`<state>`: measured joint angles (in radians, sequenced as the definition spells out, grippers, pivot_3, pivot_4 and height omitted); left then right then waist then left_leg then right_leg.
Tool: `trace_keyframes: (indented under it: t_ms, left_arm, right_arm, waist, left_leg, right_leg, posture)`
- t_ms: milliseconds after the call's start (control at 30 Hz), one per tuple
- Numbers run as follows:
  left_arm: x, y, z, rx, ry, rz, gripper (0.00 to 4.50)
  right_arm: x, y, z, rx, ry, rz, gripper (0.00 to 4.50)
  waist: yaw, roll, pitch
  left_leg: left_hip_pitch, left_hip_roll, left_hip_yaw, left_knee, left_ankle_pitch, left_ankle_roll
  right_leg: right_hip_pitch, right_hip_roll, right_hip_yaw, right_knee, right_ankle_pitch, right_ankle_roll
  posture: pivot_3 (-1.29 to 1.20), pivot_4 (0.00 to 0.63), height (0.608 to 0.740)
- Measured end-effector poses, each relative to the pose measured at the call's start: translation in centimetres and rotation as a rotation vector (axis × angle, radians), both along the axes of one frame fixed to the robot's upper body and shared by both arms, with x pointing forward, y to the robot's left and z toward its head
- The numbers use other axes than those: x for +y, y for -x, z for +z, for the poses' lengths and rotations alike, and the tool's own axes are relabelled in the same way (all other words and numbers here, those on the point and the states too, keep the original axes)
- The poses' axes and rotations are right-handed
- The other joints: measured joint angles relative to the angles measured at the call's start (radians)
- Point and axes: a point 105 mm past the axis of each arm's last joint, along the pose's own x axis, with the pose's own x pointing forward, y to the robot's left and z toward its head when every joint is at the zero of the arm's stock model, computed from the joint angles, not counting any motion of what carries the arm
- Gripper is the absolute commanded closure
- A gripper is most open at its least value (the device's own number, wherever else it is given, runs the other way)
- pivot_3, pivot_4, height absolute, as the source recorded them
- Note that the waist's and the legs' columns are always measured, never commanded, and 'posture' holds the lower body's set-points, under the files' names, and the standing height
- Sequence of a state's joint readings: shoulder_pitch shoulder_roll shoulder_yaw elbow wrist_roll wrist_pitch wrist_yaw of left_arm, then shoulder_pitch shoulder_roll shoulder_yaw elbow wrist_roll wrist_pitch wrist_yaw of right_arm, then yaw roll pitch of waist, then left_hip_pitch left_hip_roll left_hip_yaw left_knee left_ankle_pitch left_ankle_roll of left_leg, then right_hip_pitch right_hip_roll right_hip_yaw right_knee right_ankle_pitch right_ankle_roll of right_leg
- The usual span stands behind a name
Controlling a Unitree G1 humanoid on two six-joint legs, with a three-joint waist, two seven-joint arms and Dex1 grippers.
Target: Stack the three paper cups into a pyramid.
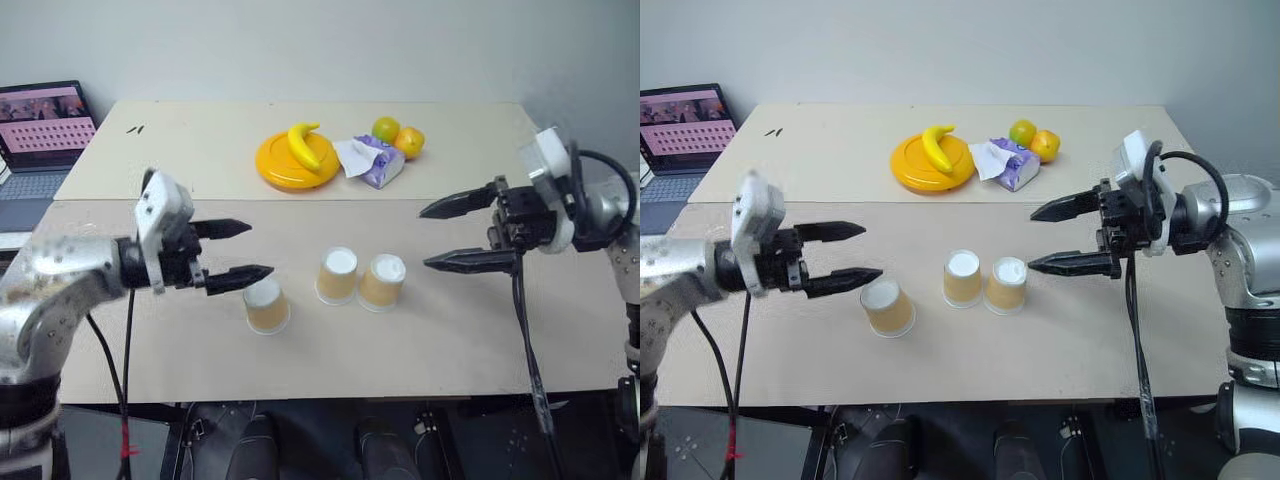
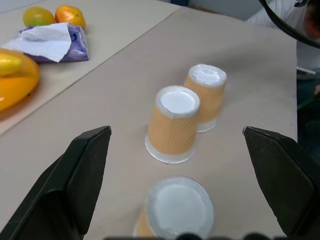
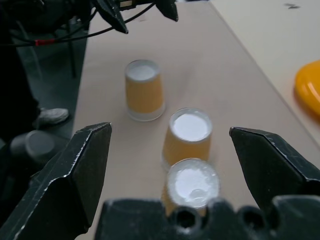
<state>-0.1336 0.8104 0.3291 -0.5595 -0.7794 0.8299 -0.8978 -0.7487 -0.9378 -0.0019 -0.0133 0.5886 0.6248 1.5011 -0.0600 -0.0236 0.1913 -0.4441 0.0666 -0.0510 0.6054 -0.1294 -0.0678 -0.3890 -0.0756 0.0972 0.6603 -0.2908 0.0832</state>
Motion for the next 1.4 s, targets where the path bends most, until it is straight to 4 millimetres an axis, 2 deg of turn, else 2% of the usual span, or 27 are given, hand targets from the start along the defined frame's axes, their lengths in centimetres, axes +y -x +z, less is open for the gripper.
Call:
trace_keyframes:
  t_ms: [67,133,267,400,467,700,900,1133,1400]
  left_arm:
    - [0.5,0.8,-1.4,0.04,0.032,0.043,0.0]
    - [1.3,1.4,-1.4,0.001,0.045,0.105,0.0]
    - [1.3,1.9,-1.3,-0.053,0.112,0.194,0.0]
    - [1.4,1.6,-0.7,-0.124,0.156,0.262,0.0]
    - [1.6,1.4,-1.1,-0.161,0.153,0.305,0.0]
    - [0.7,1.6,-3.2,-0.158,0.155,0.305,0.0]
    - [0.3,0.3,-4.3,-0.188,0.152,0.295,0.0]
    - [-0.4,-1.1,-4.7,-0.22,0.166,0.289,0.0]
    - [-1.6,-1.4,-4.6,-0.232,0.178,0.25,0.0]
  right_arm:
    - [-0.2,-0.5,-0.4,0.023,0.009,-0.01,0.08]
    - [0.1,-0.8,-0.6,0.038,0.008,0.003,0.08]
    - [0.4,-1.4,-0.8,0.046,0.011,0.014,0.08]
    - [0.5,-1.5,-1.3,0.059,0.026,0.016,0.08]
    - [0.5,-1.5,-1.4,0.059,0.027,0.017,0.08]
    - [0.7,-1.1,-1.3,0.049,0.043,0.029,0.08]
    - [-0.1,-0.5,-1.5,0.055,0.062,0.006,0.08]
    - [-0.5,0.1,-1.4,0.057,0.06,-0.002,0.08]
    - [-1.3,0.8,-1.2,0.055,0.062,-0.03,0.08]
  waist:
    - [0.003,0.0,0.0]
    - [0.011,0.0,0.0]
    - [0.025,-0.001,0.0]
    - [0.028,-0.001,0.0]
    - [0.028,-0.001,0.0]
    - [0.023,-0.001,0.0]
    - [0.031,-0.001,0.0]
    - [0.031,-0.001,0.0]
    - [0.036,-0.001,0.0]
  left_leg:
    - [0.0,0.0,0.0,0.001,0.0,0.0]
    - [0.0,0.0,0.0,0.001,0.0,0.0]
    - [0.0,-0.001,0.0,0.003,0.0,0.0]
    - [0.0,-0.001,0.0,0.002,0.0,0.0]
    - [0.0,-0.001,0.0,0.002,0.0,0.0]
    - [0.0,-0.001,0.0,0.002,0.0,-0.001]
    - [0.0,-0.001,0.0,0.002,0.0,-0.001]
    - [0.0,-0.001,0.0,0.001,0.0,-0.001]
    - [0.0,-0.001,0.0,0.002,0.0,-0.001]
  right_leg:
    - [-0.001,0.0,0.0,0.001,0.0,0.0]
    - [0.0,0.0,0.0,0.001,0.0,0.0]
    - [0.001,0.0,-0.001,0.0,0.0,0.0]
    - [0.0,0.0,0.0,0.0,0.0,0.0]
    - [0.0,0.0,0.0,-0.001,0.0,0.0]
    - [0.0,0.0,0.0,-0.001,0.0,0.0]
    - [0.0,0.0,-0.001,-0.002,0.0,0.0]
    - [0.0,0.0,0.0,-0.002,0.0,0.0]
    - [0.0,0.0,0.0,-0.002,0.0,0.0]
  posture:
    - [0.0,0.15,0.732]
    - [0.0,0.15,0.732]
    - [0.0,0.15,0.732]
    - [0.0,0.15,0.732]
    - [0.0,0.15,0.732]
    - [0.0,0.15,0.732]
    - [0.0,0.15,0.732]
    - [0.0,0.15,0.732]
    - [0.0,0.15,0.732]
